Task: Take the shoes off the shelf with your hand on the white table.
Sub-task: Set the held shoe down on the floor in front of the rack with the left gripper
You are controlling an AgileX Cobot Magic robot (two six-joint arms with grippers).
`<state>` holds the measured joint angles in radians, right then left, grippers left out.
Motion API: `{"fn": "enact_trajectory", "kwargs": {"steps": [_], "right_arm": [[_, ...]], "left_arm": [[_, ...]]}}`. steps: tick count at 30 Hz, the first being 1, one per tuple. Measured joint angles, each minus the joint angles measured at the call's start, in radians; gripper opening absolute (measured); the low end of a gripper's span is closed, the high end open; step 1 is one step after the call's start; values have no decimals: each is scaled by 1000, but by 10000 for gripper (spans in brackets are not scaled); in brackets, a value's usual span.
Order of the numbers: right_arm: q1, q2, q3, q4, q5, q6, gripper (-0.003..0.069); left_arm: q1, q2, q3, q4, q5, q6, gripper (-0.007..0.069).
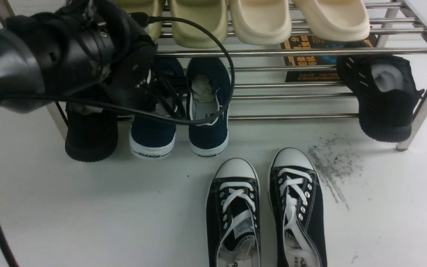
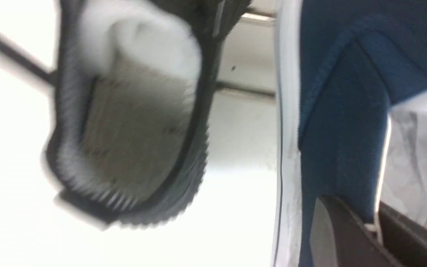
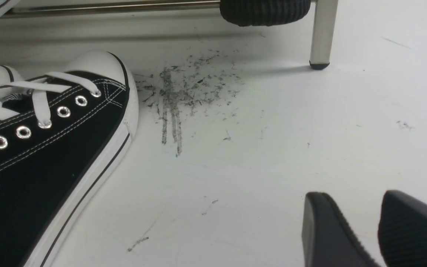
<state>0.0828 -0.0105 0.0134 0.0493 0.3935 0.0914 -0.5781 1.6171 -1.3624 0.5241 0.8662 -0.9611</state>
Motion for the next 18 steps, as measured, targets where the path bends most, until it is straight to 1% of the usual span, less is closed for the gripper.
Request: {"fn": "enact_trajectory", "kwargs": {"steps": [3,6,10,11,13,18], "right_arm": [[0,0,0,0,0,0,237],[0,0,0,0,0,0,237],[0,0,0,0,0,0,237],[0,0,0,0,0,0,237],[0,0,0,0,0,0,237],[0,0,0,0,0,0,237]], "left_arm": [[0,-34,0,-34,24,36,46],[0,-88,0,-116,37,128,46],[0,-141,0,-210,61,211,46],[0,-143,0,-219,65,215,46],[0,-171,0,-267,95,269,46],[0,-210,0,-294,169,299,46]]}}
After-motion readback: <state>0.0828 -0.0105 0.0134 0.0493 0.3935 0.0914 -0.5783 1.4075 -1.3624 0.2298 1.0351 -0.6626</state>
